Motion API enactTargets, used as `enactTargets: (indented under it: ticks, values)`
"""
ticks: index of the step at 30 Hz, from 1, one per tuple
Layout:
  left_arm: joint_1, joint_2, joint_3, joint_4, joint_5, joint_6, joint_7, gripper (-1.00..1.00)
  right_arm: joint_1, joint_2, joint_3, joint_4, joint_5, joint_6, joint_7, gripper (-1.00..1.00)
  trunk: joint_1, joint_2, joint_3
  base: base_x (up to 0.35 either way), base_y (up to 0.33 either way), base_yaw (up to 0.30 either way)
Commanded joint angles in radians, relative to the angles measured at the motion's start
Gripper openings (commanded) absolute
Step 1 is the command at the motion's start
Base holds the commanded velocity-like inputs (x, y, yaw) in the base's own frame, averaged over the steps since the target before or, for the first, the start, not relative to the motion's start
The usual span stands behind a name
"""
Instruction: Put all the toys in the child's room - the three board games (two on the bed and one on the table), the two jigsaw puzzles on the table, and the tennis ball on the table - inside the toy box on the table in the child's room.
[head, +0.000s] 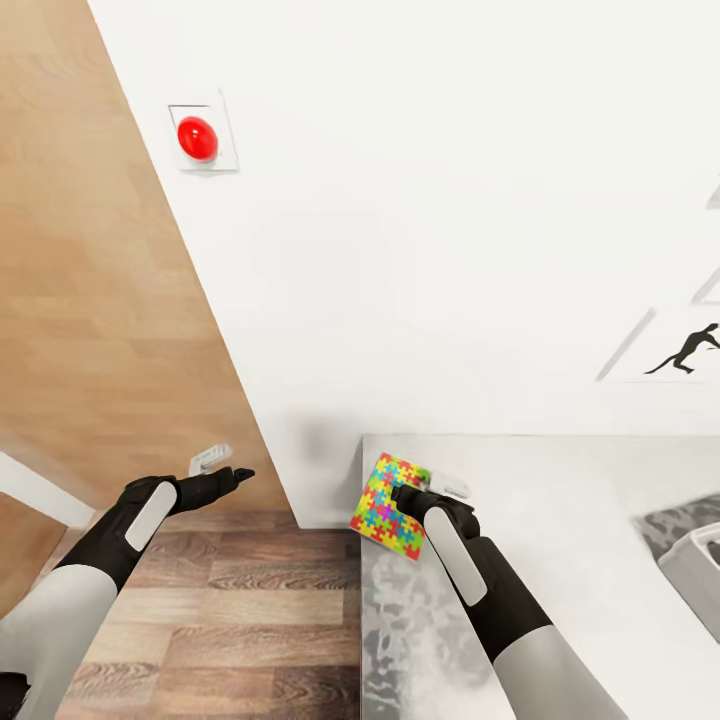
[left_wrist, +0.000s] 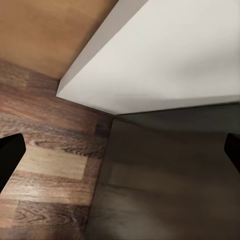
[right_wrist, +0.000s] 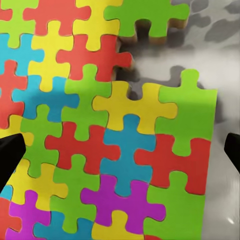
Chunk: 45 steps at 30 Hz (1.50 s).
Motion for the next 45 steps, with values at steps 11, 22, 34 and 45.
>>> enactTargets:
  ticks: [11,22,34,45]
  values:
    - [-0.001,0.001,-0.002,-0.001,0.0,0.002,-0.002,1.0,0.0,0.0,0.001,0.0,-0.007,0.003,-0.009,1.0,0.001,-0.001,-0.002,0.0,0.073,0.0]
    - [-0.001,0.001,-0.002,-0.001,0.0,0.002,-0.002,1.0,0.0,-0.001,0.001,0.0,-0.007,0.003,-0.009,1.0,0.001,-0.001,-0.002,0.0,0.08,0.0]
    - [-0.001,0.001,-0.003,-0.001,0.0,0.002,-0.002,1.0,0.0,-0.001,0.002,0.0,-0.007,0.003,-0.009,1.0,0.001,-0.001,-0.002,0.0,0.078,0.0]
    - [-0.001,0.0,-0.003,-0.001,0.0,0.002,-0.002,1.0,0.0,-0.001,0.002,0.0,-0.007,0.003,-0.009,1.0,0.001,-0.001,-0.002,0.0,0.052,0.0]
